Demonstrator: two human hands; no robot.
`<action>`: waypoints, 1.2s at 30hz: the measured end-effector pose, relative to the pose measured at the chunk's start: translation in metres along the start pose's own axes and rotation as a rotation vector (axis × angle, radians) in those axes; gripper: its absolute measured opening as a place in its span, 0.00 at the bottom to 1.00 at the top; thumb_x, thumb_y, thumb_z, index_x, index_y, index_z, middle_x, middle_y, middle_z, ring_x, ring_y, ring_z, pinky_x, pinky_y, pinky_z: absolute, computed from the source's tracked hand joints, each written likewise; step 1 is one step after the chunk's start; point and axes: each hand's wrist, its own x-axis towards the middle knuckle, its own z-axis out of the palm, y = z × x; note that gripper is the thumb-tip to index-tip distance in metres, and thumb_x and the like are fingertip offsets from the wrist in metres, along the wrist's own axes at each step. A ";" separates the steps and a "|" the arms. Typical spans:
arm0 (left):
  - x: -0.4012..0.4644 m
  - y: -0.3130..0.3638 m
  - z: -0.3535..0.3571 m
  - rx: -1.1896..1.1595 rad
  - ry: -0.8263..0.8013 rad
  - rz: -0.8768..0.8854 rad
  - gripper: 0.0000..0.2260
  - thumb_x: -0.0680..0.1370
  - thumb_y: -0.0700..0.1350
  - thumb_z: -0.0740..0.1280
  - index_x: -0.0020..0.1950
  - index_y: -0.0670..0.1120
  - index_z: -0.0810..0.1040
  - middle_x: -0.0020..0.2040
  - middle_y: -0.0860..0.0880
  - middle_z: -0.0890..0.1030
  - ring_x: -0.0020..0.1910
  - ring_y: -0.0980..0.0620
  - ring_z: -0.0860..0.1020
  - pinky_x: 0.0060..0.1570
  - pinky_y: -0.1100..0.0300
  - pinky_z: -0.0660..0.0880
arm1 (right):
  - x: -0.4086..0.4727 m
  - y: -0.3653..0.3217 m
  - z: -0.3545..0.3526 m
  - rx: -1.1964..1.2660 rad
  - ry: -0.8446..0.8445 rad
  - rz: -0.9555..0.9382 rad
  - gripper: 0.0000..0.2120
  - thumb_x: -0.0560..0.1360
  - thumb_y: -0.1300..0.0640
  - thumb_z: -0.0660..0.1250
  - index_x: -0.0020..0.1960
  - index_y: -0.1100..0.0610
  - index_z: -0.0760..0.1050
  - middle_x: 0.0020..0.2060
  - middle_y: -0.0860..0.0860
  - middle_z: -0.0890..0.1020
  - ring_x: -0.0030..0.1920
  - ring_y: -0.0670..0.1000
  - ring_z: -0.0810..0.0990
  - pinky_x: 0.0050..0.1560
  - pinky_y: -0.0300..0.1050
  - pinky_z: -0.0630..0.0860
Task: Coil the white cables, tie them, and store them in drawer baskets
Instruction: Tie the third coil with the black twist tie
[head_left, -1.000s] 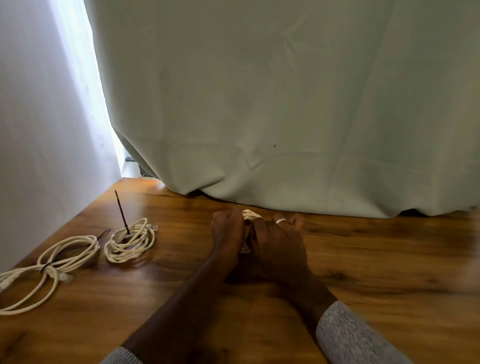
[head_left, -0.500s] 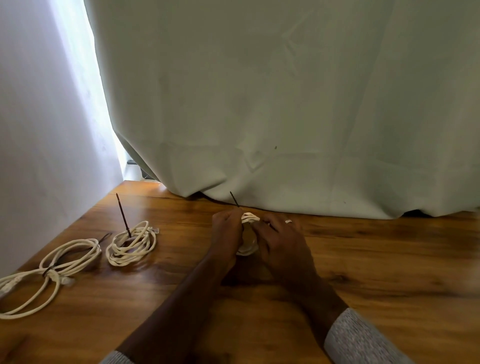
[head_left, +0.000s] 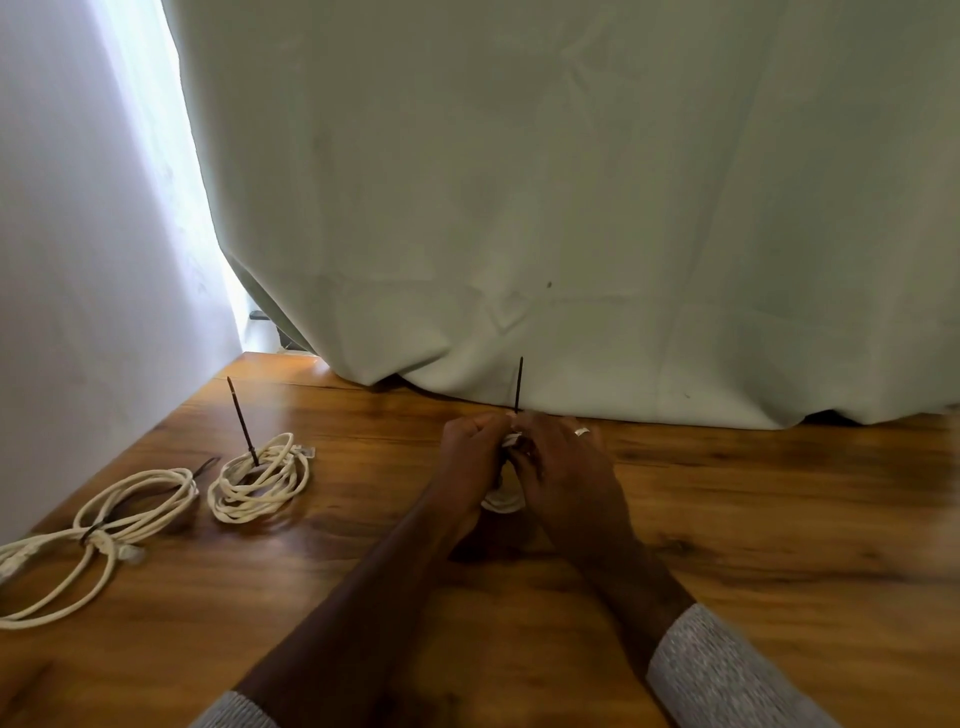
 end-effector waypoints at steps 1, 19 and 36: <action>0.000 0.000 0.000 0.015 0.001 -0.002 0.13 0.78 0.43 0.65 0.42 0.33 0.78 0.37 0.37 0.77 0.35 0.45 0.74 0.35 0.55 0.72 | 0.000 -0.001 -0.001 0.042 0.023 0.060 0.10 0.78 0.53 0.69 0.57 0.49 0.72 0.43 0.47 0.82 0.42 0.49 0.79 0.42 0.50 0.79; 0.004 -0.003 0.003 0.129 -0.112 0.039 0.14 0.81 0.42 0.64 0.40 0.34 0.78 0.33 0.41 0.75 0.29 0.49 0.70 0.26 0.60 0.65 | 0.005 0.023 -0.006 1.125 0.000 0.835 0.07 0.71 0.67 0.74 0.41 0.56 0.85 0.47 0.54 0.87 0.48 0.54 0.85 0.54 0.52 0.81; -0.008 0.003 0.011 0.109 -0.268 0.130 0.10 0.80 0.49 0.68 0.44 0.43 0.83 0.33 0.44 0.76 0.28 0.51 0.69 0.27 0.59 0.64 | 0.004 0.030 -0.009 1.201 0.115 1.026 0.07 0.70 0.64 0.74 0.48 0.63 0.83 0.43 0.60 0.87 0.44 0.57 0.85 0.52 0.54 0.82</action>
